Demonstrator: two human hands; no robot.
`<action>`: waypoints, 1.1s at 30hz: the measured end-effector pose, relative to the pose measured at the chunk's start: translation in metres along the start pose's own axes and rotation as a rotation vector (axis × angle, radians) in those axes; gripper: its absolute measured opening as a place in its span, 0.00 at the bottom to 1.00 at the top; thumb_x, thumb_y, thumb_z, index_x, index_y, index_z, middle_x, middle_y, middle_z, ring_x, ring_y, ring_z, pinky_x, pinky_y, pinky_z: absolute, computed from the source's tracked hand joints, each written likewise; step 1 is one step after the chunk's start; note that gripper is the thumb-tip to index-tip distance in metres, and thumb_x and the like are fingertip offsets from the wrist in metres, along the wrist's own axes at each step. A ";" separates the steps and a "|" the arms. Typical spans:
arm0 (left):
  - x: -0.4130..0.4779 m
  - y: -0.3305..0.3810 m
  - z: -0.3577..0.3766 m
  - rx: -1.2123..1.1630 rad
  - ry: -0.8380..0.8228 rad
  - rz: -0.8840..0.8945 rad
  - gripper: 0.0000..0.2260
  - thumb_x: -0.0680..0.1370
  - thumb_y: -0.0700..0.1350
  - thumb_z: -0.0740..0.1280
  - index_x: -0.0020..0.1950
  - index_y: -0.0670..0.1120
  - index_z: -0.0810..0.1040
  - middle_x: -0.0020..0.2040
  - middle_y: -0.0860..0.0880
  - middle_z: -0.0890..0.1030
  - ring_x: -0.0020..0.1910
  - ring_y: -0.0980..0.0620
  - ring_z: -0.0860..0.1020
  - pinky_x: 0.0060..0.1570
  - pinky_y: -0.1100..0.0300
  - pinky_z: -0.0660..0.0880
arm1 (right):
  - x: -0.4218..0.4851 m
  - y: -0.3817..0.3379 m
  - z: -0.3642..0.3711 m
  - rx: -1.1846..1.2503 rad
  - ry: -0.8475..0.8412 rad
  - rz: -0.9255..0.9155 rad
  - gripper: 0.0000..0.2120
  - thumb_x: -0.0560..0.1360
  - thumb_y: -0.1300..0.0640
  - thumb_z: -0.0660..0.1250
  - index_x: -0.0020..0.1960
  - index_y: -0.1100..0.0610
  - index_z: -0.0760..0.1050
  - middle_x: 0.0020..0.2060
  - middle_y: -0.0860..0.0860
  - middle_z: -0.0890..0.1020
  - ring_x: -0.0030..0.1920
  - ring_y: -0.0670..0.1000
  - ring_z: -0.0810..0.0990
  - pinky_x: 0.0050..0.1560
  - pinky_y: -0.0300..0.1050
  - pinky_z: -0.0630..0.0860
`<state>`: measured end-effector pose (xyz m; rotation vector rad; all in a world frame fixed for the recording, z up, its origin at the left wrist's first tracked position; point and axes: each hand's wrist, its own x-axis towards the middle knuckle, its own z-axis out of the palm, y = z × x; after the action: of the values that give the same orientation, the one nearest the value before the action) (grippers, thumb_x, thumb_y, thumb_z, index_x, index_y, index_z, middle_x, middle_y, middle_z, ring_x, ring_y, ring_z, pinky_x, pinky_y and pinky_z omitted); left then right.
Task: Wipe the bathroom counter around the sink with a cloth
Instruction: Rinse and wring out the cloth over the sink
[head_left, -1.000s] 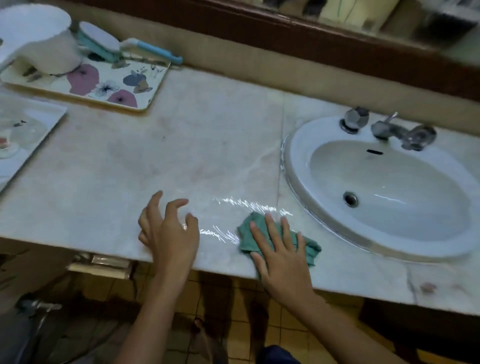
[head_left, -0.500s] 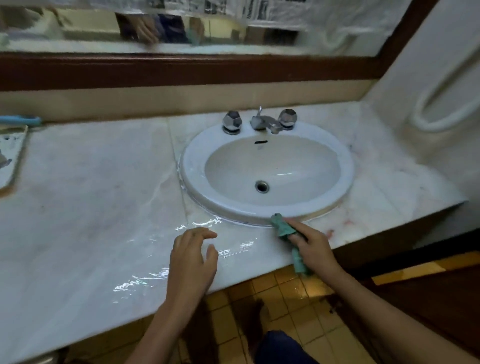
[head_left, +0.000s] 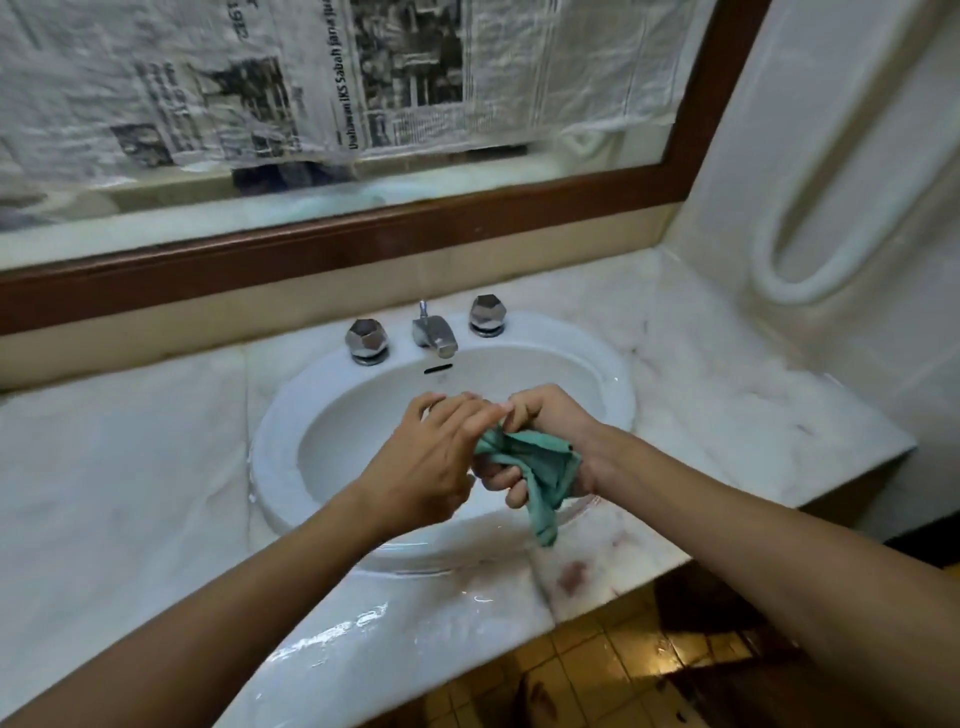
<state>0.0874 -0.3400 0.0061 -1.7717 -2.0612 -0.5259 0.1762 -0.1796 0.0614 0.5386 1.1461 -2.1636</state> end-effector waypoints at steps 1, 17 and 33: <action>0.015 -0.005 0.002 -0.033 0.089 0.018 0.36 0.65 0.45 0.76 0.68 0.43 0.62 0.56 0.40 0.80 0.55 0.46 0.72 0.53 0.52 0.67 | -0.001 -0.011 -0.007 -0.037 -0.066 0.041 0.10 0.63 0.57 0.52 0.38 0.60 0.70 0.33 0.53 0.68 0.29 0.49 0.65 0.29 0.37 0.62; 0.089 -0.042 -0.032 0.396 -0.425 -0.103 0.06 0.64 0.41 0.72 0.35 0.42 0.76 0.29 0.45 0.78 0.24 0.42 0.76 0.24 0.62 0.61 | 0.036 -0.085 -0.021 -1.111 0.190 0.031 0.15 0.68 0.63 0.72 0.28 0.58 0.69 0.21 0.52 0.69 0.21 0.51 0.65 0.24 0.38 0.62; 0.050 -0.036 0.004 -0.815 -0.605 -1.126 0.13 0.69 0.31 0.65 0.26 0.42 0.70 0.22 0.47 0.64 0.21 0.51 0.59 0.24 0.65 0.57 | 0.079 -0.049 -0.018 -2.173 0.477 -0.526 0.12 0.69 0.50 0.68 0.48 0.57 0.79 0.43 0.57 0.83 0.42 0.61 0.79 0.38 0.45 0.68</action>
<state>0.0446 -0.3005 0.0263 -0.8721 -3.5862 -1.4096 0.0861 -0.1695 0.0322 -0.3665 3.0158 0.0275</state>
